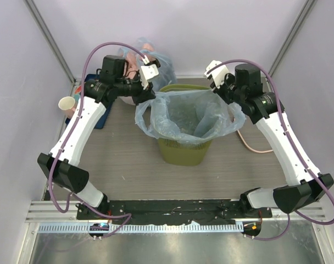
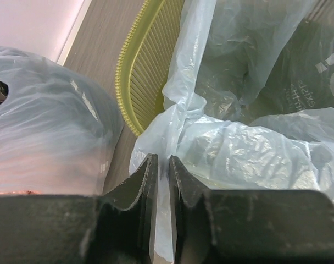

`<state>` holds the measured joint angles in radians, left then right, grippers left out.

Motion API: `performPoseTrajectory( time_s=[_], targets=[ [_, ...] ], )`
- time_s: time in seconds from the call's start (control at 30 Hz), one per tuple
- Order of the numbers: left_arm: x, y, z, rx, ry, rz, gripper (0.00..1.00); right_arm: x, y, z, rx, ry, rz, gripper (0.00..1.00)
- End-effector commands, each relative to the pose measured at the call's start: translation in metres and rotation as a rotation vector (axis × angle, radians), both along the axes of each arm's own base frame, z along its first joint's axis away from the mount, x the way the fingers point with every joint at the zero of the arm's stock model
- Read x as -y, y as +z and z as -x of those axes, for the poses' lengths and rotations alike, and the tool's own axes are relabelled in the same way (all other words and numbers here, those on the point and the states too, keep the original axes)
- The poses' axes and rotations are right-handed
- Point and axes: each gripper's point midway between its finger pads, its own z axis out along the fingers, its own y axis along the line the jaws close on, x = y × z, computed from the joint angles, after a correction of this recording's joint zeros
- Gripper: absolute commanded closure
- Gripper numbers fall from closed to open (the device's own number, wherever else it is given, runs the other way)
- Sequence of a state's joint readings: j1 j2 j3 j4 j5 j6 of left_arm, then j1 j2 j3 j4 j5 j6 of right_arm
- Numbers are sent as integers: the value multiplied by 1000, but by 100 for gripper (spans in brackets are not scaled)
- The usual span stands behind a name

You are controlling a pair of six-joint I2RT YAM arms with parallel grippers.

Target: Put the trash bags into the trash bin

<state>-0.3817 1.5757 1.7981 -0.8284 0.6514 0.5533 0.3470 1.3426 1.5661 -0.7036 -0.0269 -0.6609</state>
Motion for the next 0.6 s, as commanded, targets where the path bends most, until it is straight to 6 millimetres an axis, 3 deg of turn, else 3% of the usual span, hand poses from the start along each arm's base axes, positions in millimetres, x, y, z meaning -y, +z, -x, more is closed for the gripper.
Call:
performPoseTrajectory(
  time_s=[0.0, 0.13, 0.2, 0.33, 0.4, 0.43, 0.57],
  targets=[
    [0, 21, -18, 70, 20, 35, 87, 4, 22, -10, 72, -19, -8, 67],
    [2, 23, -28, 70, 38, 48, 89, 9, 23, -14, 75, -37, -9, 71],
    [3, 26, -33, 82, 50, 55, 89, 13, 22, -16, 73, -45, -1, 65],
    [4, 24, -44, 80, 71, 58, 89, 20, 23, -24, 75, -71, -4, 64],
    [3, 22, -48, 77, 89, 53, 91, 24, 22, -29, 71, -81, -11, 68],
    [3, 21, -52, 73, 102, 57, 92, 23, 24, -32, 73, -76, -15, 74],
    [3, 18, -64, 69, 139, 61, 98, 18, 21, -39, 60, -54, -35, 81]
  ],
)
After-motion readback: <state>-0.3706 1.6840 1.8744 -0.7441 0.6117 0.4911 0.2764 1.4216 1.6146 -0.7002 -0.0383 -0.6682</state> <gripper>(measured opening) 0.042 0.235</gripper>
